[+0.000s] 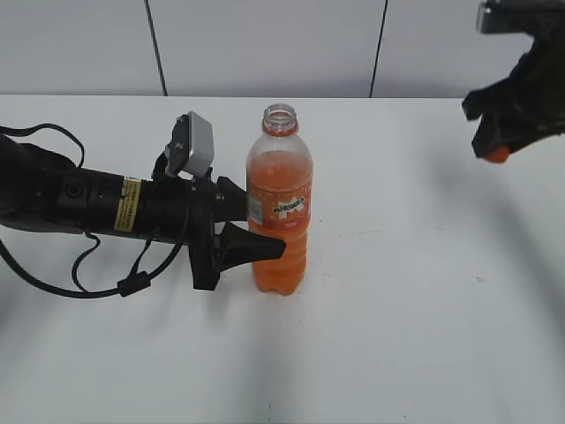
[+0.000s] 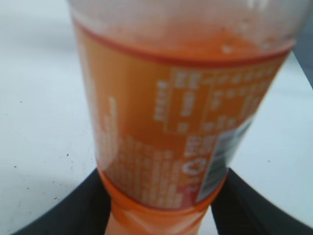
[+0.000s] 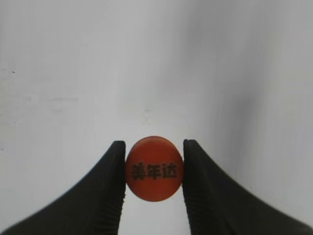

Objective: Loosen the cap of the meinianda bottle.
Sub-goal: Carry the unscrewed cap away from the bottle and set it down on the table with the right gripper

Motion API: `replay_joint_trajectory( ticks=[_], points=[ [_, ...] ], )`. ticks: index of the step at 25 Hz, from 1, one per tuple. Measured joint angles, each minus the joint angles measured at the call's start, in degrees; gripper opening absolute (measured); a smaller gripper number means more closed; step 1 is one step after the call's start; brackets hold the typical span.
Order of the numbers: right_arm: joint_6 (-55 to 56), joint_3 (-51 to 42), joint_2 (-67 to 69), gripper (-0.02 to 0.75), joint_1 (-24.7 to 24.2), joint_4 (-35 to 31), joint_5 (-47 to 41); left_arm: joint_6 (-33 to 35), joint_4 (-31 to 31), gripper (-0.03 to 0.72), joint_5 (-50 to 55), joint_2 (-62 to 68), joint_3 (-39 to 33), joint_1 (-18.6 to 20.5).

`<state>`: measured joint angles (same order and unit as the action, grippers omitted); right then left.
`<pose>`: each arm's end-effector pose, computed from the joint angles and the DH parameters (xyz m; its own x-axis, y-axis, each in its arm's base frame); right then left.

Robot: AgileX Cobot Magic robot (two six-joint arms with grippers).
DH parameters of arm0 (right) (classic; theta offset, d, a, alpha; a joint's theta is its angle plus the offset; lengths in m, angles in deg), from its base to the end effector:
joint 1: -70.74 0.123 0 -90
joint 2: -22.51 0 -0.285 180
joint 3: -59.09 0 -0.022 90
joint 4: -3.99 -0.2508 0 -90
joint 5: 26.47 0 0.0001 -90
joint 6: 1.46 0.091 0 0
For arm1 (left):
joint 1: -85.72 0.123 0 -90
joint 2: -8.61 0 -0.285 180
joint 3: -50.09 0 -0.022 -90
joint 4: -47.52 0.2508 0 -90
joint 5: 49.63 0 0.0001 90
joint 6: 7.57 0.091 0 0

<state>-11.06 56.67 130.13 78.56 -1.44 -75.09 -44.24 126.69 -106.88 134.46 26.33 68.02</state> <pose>0.3583 0.0557 0.2448 -0.9000 -0.2289 -0.3709 -0.2570 0.9660 0.0274 0.3107 -0.1780 0.1135 -0.1285 0.3706 -0.9199 0.9819 0.1779 -0.0654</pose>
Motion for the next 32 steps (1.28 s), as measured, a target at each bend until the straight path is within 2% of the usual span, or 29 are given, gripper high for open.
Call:
replay_joint_trajectory(
  ticks=[8,13,29,32],
  points=[
    [0.1,-20.7,0.0,0.268,0.0,-1.3,23.2,0.0,0.0,0.379,0.0,0.0,0.0,0.0],
    [0.2,-27.2,0.0,0.268,0.0,-1.6,33.3,0.0,0.0,0.379,0.0,0.0,0.0,0.0],
    [0.2,-28.2,5.5,0.270,0.0,-1.6,35.4,0.0,0.0,0.378,0.0,0.0,0.0,0.0],
    [0.3,-28.2,5.5,0.325,0.0,-1.6,35.2,0.0,0.0,0.378,0.0,0.0,0.0,0.0]
  ],
)
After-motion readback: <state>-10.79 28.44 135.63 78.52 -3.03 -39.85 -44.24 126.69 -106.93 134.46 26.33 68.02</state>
